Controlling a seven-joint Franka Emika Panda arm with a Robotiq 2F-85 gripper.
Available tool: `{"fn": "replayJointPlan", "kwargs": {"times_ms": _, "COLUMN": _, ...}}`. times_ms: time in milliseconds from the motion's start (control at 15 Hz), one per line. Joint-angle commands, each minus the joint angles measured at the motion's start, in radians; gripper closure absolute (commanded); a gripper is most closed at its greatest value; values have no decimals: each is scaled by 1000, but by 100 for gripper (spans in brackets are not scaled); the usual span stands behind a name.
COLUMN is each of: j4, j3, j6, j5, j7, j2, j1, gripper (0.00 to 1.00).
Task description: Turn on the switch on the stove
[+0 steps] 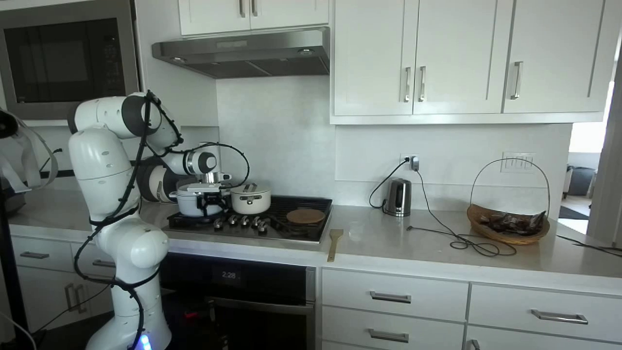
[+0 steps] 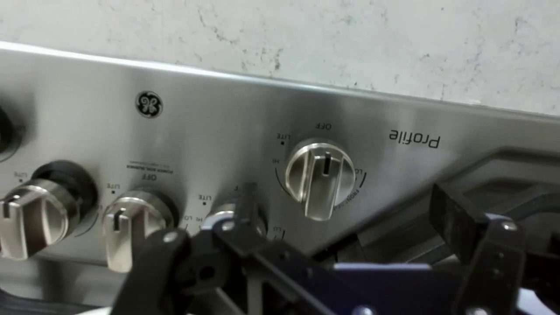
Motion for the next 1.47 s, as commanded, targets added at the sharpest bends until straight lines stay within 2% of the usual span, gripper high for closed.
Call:
{"fn": "replayJointPlan", "kwargs": {"times_ms": 0, "j4": -34, "j3": -6, "j6": 32, "j5": -22, "j7": 29, "j2": -31, "j1": -8, "gripper": 0}}
{"fn": "replayJointPlan", "kwargs": {"times_ms": 800, "j4": -28, "j3": -21, "j6": 52, "j5": -17, "j7": 16, "j2": 6, "j1": -19, "gripper": 2}}
{"fn": "replayJointPlan", "kwargs": {"times_ms": 867, "j4": -26, "j3": -21, "j6": 52, "j5": -16, "j7": 16, "j2": 9, "j1": -19, "gripper": 19}}
{"fn": "replayJointPlan", "kwargs": {"times_ms": 933, "j4": -25, "j3": -21, "j6": 52, "j5": -14, "j7": 16, "j2": 13, "j1": -18, "gripper": 18}}
{"fn": "replayJointPlan", "kwargs": {"times_ms": 1133, "j4": -23, "j3": -20, "j6": 52, "j5": -16, "j7": 17, "j2": 21, "j1": -18, "gripper": 24}}
{"fn": "replayJointPlan", "kwargs": {"times_ms": 1200, "j4": -21, "j3": -20, "j6": 52, "j5": -14, "j7": 16, "j2": 24, "j1": -18, "gripper": 39}}
{"fn": "replayJointPlan", "kwargs": {"times_ms": 1267, "j4": -21, "j3": -20, "j6": 56, "j5": -14, "j7": 17, "j2": 26, "j1": -18, "gripper": 35}}
{"fn": "replayJointPlan", "kwargs": {"times_ms": 1400, "j4": -18, "j3": -20, "j6": 60, "j5": -14, "j7": 16, "j2": 33, "j1": -17, "gripper": 58}}
